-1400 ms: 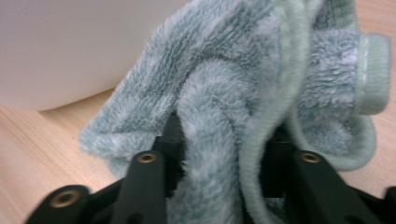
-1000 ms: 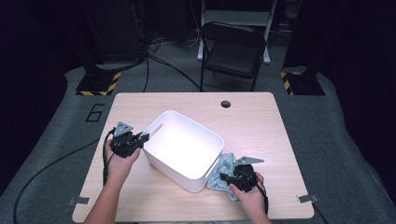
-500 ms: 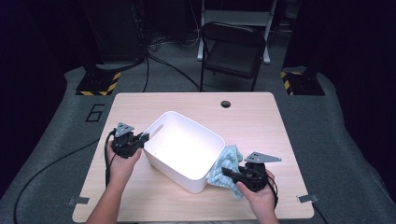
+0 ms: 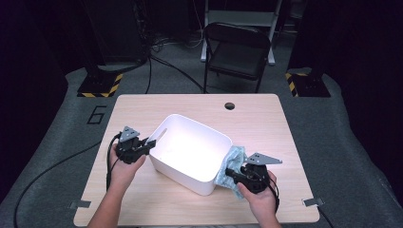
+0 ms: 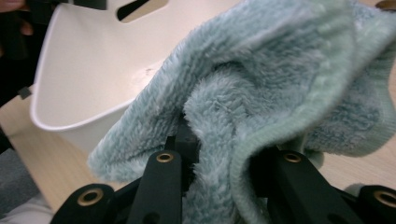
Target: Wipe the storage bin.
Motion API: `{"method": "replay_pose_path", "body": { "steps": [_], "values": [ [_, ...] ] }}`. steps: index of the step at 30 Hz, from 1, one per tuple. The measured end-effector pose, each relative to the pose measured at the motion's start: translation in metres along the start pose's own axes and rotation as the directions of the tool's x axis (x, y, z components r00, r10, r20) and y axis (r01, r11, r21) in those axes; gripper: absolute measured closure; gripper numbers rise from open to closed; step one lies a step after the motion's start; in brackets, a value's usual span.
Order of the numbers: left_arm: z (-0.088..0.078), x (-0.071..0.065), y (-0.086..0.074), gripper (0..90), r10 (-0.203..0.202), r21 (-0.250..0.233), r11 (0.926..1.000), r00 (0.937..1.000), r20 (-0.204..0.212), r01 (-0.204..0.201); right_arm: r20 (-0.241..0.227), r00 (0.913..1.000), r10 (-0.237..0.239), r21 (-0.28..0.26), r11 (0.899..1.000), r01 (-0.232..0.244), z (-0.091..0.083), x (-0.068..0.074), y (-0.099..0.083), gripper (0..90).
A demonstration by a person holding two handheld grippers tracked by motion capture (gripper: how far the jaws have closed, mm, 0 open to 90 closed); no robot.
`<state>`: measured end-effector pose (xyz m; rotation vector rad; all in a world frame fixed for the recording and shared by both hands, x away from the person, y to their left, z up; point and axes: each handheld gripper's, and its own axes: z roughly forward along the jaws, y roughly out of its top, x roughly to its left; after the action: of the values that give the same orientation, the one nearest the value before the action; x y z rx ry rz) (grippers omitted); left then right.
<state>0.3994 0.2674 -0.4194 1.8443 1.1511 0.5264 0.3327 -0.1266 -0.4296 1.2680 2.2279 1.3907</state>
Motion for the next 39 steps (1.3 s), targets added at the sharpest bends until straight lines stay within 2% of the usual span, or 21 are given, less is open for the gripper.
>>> {"method": "replay_pose_path", "body": {
  "steps": [1,3,8,11,17,21,24,27,30,31,32,33,34,36,38,39],
  "values": [
    [-0.001,0.000,0.000,72.3,0.009,0.004,0.9999,1.0000,0.000,-0.009,0.005,1.0000,0.006,0.006,1.000,-0.006,0.003,-0.003,0.000,72.2],
    [-0.003,-0.001,-0.002,71.5,0.000,0.002,1.0000,1.0000,-0.003,0.000,0.007,0.9999,0.012,0.023,1.000,-0.013,0.007,-0.007,-0.001,72.3],
    [-0.007,-0.002,-0.005,70.0,-0.012,0.001,0.9999,0.9999,-0.009,0.012,0.013,0.9999,-0.002,0.112,0.994,0.001,0.027,-0.012,-0.008,72.6],
    [-0.008,-0.002,-0.006,68.8,-0.029,-0.004,0.9996,0.9996,-0.003,0.029,-0.011,0.9997,0.022,0.109,0.994,-0.020,0.029,-0.016,-0.009,72.7],
    [-0.007,-0.003,-0.007,67.2,-0.022,-0.007,0.9997,0.9997,-0.012,0.022,-0.008,0.9994,0.033,0.107,0.994,-0.032,0.030,-0.018,-0.013,73.1],
    [-0.007,-0.003,-0.007,66.7,-0.022,-0.006,0.9997,0.9997,-0.008,0.021,-0.001,0.9995,0.031,0.127,0.991,-0.030,0.032,-0.018,-0.017,73.3],
    [-0.005,-0.003,-0.007,66.4,-0.019,-0.003,0.9998,0.9998,-0.010,0.019,0.009,0.9996,0.026,0.181,0.983,-0.027,0.038,-0.017,-0.023,73.3],
    [-0.003,-0.004,-0.006,66.3,-0.006,0.007,1.0000,0.9999,-0.016,0.006,0.013,0.9999,0.010,0.251,0.968,-0.013,0.050,-0.015,-0.032,73.3],
    [-0.003,-0.004,-0.005,66.2,-0.006,0.012,0.9999,0.9998,-0.019,0.006,0.006,0.9993,0.037,0.282,0.959,-0.037,0.054,-0.015,-0.036,73.2],
    [-0.003,-0.004,-0.005,66.1,-0.008,0.013,0.9999,0.9998,-0.017,0.008,0.001,0.9983,0.058,0.280,0.958,-0.056,0.054,-0.016,-0.037,73.0],
    [-0.003,-0.003,-0.005,66.0,-0.006,0.015,0.9999,0.9999,-0.014,0.006,-0.004,0.9984,0.057,0.268,0.962,-0.054,0.055,-0.018,-0.037,73.0],
    [-0.003,-0.004,-0.005,65.7,-0.009,0.013,0.9999,0.9999,-0.013,0.009,-0.009,0.9971,0.075,0.280,0.958,-0.069,0.054,-0.018,-0.037,72.9],
    [-0.003,-0.004,-0.005,65.2,-0.011,0.015,0.9998,0.9999,-0.009,0.011,-0.004,0.9963,0.086,0.275,0.958,-0.081,0.054,-0.020,-0.037,72.9],
    [-0.004,-0.004,-0.006,63.8,-0.024,0.010,0.9997,0.9997,-0.002,0.024,0.002,0.9966,0.082,0.259,0.963,-0.080,0.055,-0.023,-0.037,72.7],
    [-0.004,-0.004,-0.007,61.6,-0.044,-0.001,0.9990,0.9990,0.008,0.044,0.025,0.9950,0.097,0.243,0.965,-0.100,0.057,-0.027,-0.035,72.6],
    [-0.006,-0.003,-0.007,60.3,-0.052,0.007,0.9986,0.9984,0.022,0.052,0.029,0.9951,0.095,0.232,0.968,-0.099,0.058,-0.029,-0.035,72.4]
  ]
}}
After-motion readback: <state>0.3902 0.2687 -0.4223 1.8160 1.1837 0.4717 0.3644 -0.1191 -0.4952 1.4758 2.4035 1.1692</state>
